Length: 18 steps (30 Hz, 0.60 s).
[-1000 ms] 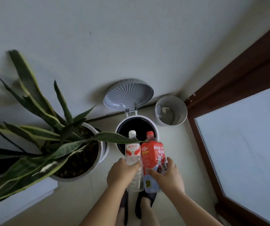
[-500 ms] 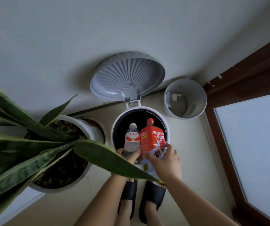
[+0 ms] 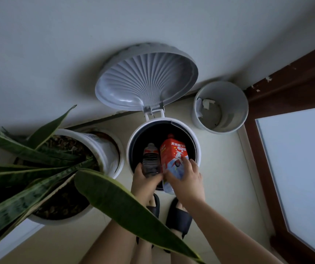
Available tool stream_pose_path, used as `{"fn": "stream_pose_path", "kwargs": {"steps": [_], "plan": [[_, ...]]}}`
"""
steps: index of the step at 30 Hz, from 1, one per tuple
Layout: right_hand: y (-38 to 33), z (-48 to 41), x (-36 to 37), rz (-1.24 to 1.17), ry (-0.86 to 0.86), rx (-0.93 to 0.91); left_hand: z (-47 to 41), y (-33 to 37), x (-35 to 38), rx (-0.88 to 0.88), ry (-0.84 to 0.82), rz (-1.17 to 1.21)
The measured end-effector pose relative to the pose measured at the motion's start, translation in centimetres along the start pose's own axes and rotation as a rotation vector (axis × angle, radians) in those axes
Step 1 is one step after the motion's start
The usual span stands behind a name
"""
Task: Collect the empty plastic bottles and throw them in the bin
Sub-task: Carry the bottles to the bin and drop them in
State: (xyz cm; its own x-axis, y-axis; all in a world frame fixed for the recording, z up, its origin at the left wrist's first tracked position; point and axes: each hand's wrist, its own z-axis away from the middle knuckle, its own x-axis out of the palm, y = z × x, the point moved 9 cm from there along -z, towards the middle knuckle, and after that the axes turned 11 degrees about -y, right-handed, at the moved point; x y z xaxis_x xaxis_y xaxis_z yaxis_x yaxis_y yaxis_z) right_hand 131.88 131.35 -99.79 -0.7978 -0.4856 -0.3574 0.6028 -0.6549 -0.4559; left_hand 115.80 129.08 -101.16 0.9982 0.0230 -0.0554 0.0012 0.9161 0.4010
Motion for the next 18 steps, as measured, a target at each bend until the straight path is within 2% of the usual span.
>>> {"fn": "stream_pose_path", "kwargs": {"steps": [9,18], "plan": [[-0.4,0.4,0.1,0.099,-0.026,-0.014,1.2,-0.3,0.1,-0.065,-0.041,-0.029],[-0.7,4.4,-1.5,0.157,-0.017,-0.01,6.1,1.0,1.0,-0.015,-0.095,-0.177]]}}
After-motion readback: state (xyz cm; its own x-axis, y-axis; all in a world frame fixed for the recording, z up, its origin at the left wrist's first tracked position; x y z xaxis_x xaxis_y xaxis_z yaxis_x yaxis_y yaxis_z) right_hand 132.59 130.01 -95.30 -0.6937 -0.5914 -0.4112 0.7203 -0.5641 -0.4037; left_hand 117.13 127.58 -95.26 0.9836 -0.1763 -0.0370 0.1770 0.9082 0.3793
